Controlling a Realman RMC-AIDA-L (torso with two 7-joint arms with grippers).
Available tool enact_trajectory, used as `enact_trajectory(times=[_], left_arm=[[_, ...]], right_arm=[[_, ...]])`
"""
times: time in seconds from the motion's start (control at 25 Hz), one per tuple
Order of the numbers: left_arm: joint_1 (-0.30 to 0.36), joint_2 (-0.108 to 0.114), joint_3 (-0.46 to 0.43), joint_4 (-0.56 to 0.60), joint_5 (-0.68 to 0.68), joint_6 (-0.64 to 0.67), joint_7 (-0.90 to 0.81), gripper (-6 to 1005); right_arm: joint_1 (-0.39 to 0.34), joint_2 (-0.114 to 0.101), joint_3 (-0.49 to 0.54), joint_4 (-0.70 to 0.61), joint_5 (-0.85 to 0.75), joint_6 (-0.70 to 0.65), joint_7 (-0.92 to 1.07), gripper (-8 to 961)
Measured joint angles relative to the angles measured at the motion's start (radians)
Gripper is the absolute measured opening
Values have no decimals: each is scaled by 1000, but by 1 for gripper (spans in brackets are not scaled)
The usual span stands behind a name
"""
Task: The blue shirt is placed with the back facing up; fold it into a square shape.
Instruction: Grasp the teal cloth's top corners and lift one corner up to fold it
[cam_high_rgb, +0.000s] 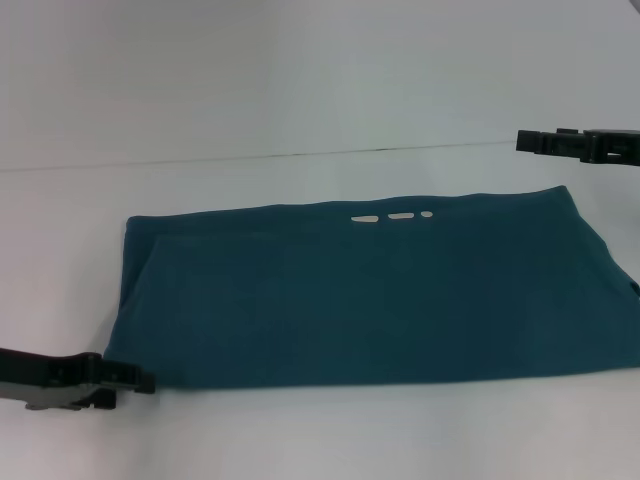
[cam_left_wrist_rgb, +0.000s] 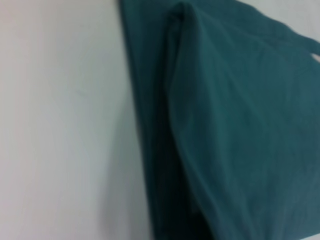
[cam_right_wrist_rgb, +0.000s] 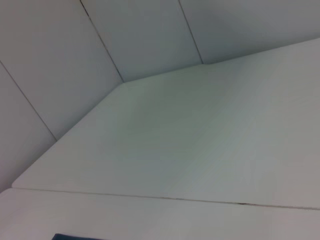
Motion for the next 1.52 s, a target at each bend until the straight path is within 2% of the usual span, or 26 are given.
enact_trajectory(times=[0.52,1.52], left_arm=[[-27,4,42,-28,17,-43,-15,691],[-90,9,45,-71,58,-97,-26,691]], right_arm=[[3,-2,4,0,0,0,1,846],[5,-5,6,0,0,8,3,834]])
